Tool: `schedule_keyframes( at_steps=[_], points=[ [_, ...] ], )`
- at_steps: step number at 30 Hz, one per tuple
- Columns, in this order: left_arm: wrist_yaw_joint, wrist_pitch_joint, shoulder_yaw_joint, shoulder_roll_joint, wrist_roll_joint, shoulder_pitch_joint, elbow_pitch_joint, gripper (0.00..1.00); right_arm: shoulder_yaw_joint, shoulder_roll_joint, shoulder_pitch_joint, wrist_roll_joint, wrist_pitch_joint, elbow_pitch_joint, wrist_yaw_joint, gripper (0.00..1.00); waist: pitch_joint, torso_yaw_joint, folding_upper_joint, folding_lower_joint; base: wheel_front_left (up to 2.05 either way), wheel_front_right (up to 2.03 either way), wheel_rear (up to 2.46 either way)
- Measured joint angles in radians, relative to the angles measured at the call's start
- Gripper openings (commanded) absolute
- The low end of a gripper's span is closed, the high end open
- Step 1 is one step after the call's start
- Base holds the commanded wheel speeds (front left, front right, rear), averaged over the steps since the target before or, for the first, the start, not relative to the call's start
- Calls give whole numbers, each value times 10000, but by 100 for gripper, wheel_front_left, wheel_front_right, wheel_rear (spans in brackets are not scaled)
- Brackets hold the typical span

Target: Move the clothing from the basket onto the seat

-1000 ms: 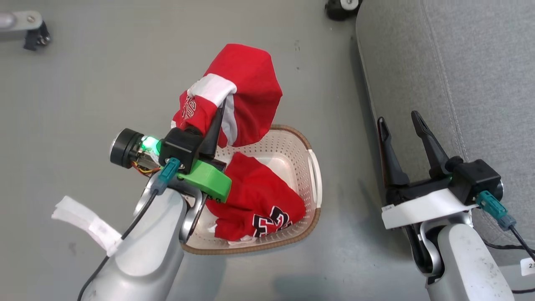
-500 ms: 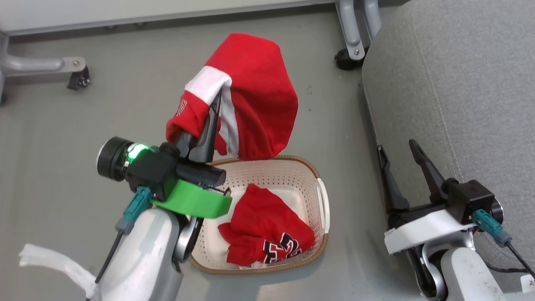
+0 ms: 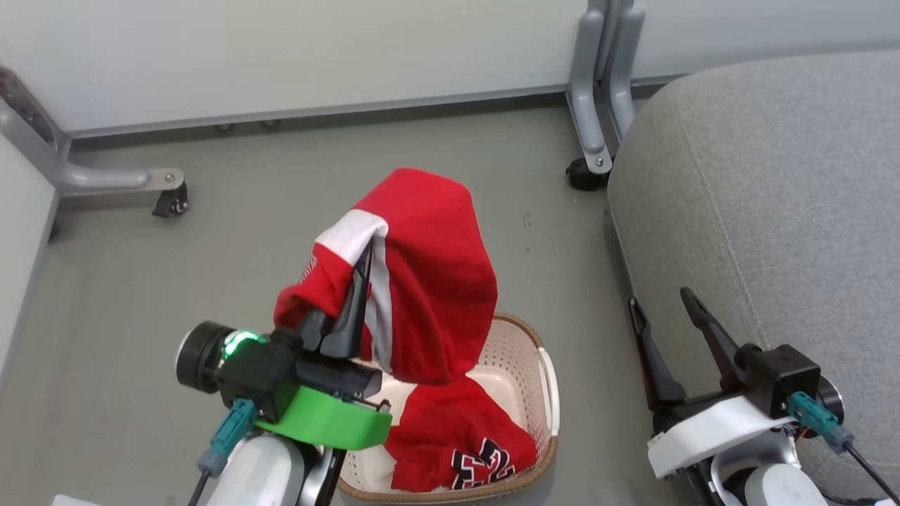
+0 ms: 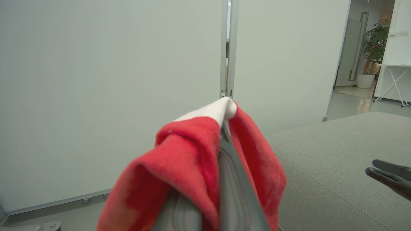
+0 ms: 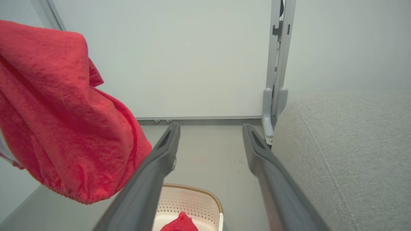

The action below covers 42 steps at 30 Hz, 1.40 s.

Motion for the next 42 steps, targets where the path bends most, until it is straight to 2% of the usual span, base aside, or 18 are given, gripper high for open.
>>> schedule_keyframes(
  at_steps=[10, 31, 37, 42],
  points=[
    [-56, 0, -88, 0, -2, 580, -46, 0, 19, 36, 554, 31, 290, -274, 0, 100, -537, 72, 0, 0, 0, 0, 0],
    [-82, 0, -115, 8, -17, 609, -100, 0, 155, 90, 688, 117, 387, -360, 0, 100, -567, 47, 0, 1, 0, 0, 0],
    [-90, 0, -190, 8, -29, 599, -134, 0, 825, -198, 472, 336, 435, -263, 0, 100, -473, 130, 0, 1, 0, 0, 0],
    [-94, 0, -255, 4, -63, 571, -130, 0, 1894, -577, -177, 792, 460, 19, 0, 100, -365, 189, 0, 1, 0, 0, 0]
  ],
)
